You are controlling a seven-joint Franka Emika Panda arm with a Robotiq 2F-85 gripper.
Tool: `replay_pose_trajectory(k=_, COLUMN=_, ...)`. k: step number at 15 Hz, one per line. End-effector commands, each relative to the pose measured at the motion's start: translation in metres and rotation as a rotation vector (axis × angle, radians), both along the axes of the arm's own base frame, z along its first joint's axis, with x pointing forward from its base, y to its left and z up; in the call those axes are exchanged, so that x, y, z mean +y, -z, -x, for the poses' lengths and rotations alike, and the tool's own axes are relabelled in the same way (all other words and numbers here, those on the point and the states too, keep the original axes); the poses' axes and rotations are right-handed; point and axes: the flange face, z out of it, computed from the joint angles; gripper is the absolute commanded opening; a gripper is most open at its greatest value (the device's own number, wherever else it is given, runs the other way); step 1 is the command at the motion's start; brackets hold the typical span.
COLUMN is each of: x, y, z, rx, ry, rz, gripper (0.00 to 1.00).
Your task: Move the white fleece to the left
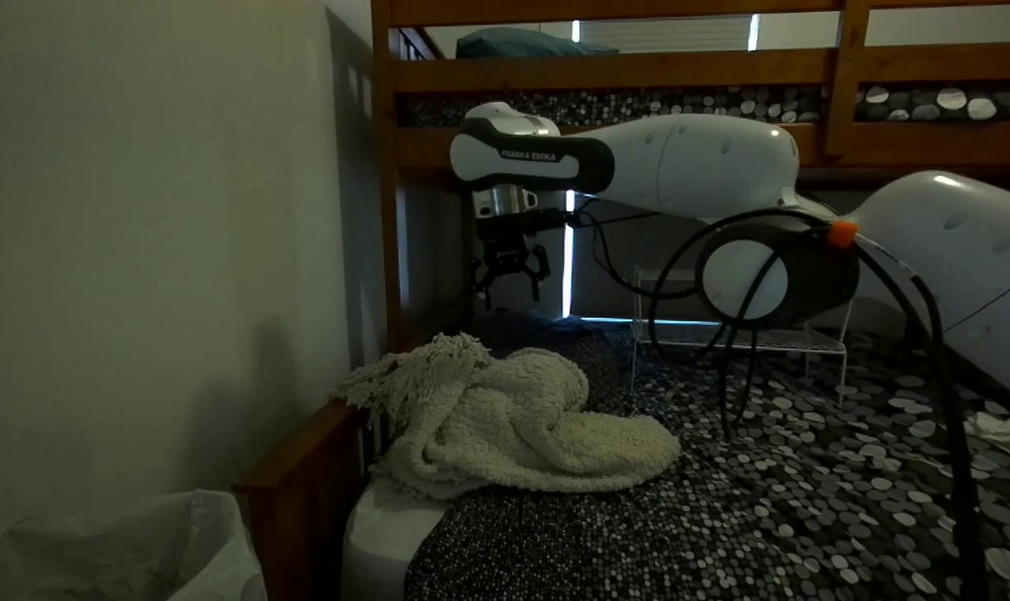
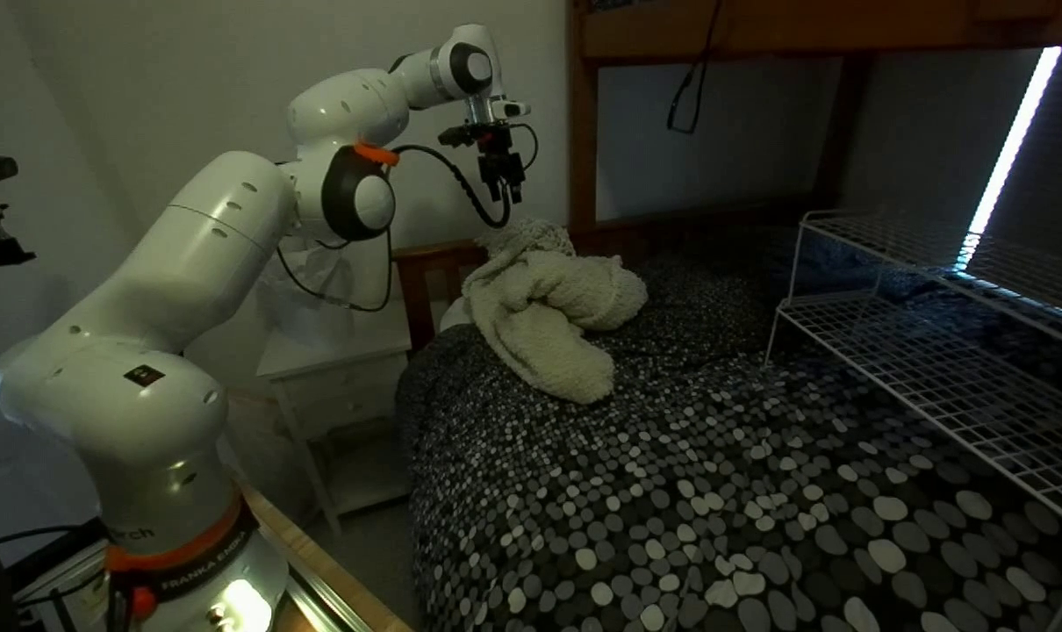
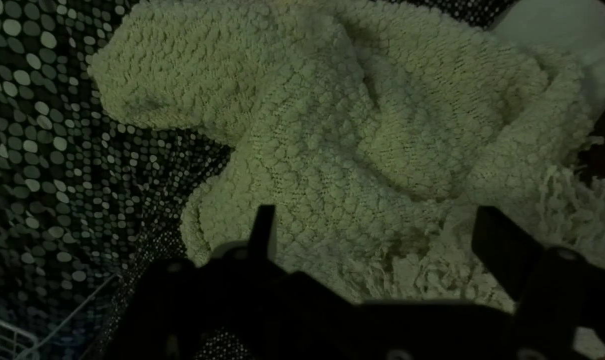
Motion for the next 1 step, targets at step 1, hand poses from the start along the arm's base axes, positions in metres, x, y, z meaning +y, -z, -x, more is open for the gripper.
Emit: replay_pose_trajectory(k=1, x=-0.0008, y=-0.0006, z=0.0001, rx=0.001, ry=-0.001, rz=0.000, gripper=1.00)
